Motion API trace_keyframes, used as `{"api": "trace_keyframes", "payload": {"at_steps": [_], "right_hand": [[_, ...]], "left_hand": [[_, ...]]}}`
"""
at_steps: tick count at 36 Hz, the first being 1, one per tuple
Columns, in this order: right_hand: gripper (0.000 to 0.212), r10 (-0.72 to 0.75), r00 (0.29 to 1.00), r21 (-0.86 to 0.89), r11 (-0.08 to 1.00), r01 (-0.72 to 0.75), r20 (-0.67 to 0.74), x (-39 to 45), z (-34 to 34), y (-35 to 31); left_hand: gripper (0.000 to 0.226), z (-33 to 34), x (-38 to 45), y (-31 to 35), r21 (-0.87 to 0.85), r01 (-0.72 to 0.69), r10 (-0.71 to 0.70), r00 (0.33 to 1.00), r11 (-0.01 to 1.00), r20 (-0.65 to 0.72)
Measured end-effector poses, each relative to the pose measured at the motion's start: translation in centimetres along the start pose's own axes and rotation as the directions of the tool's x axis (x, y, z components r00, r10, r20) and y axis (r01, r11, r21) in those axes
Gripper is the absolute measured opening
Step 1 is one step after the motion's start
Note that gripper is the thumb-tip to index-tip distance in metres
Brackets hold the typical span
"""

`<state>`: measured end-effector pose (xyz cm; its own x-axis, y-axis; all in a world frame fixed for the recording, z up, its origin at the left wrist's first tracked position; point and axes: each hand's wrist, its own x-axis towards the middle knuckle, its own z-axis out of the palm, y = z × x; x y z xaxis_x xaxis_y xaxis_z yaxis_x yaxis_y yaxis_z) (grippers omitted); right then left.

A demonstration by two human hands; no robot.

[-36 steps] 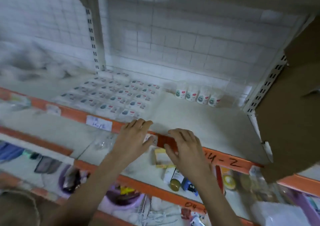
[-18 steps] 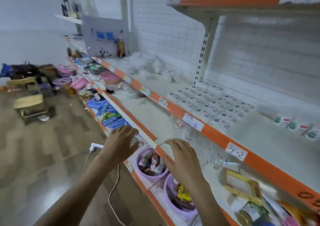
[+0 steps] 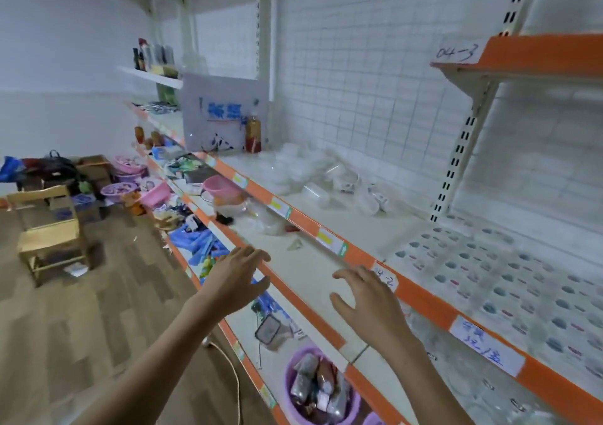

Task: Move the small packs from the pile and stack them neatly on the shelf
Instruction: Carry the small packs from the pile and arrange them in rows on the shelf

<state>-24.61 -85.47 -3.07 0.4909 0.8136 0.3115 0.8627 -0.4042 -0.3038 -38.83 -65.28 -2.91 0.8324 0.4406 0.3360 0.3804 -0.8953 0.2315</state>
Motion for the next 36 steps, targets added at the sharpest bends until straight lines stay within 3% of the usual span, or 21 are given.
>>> {"api": "trace_keyframes", "payload": {"at_steps": [8, 19, 27, 30, 33, 36], "right_hand": [[0.029, 0.15, 0.982, -0.034, 0.987, -0.155, -0.115, 9.1, -1.0, 1.4], [0.026, 0.318, 0.899, 0.044, 0.946, -0.32, -0.301, 20.3, -3.1, 8.5], [0.022, 0.535, 0.806, 0.185, 0.845, -0.502, -0.253, 30.6, -1.4, 15.3], [0.025, 0.629, 0.76, 0.244, 0.772, -0.587, -0.163, 33.7, -0.1, 17.8], [0.032, 0.69, 0.716, 0.318, 0.705, -0.634, -0.105, 36.1, 1.5, 19.6], [0.045, 0.741, 0.668, 0.28, 0.656, -0.701, -0.065, 37.5, 2.9, 20.8]], "left_hand": [[0.038, 0.0, 10.0, -4.9, -0.038, -0.111, 0.112, 0.994, 0.993, 0.019], [0.038, 3.4, 25.7, -4.5, -0.087, -0.313, 0.318, 0.947, 0.946, 0.05], [0.041, 5.1, 37.4, -2.8, -0.04, -0.479, 0.48, 0.876, 0.877, 0.053], [0.044, 6.7, 41.6, -3.0, -0.018, -0.515, 0.513, 0.848, 0.857, 0.131], [0.05, 9.4, 45.1, -3.4, -0.007, -0.541, 0.518, 0.802, 0.841, 0.297], [0.058, 11.7, 47.3, -2.9, 0.031, -0.615, 0.564, 0.742, 0.788, 0.362]]}}
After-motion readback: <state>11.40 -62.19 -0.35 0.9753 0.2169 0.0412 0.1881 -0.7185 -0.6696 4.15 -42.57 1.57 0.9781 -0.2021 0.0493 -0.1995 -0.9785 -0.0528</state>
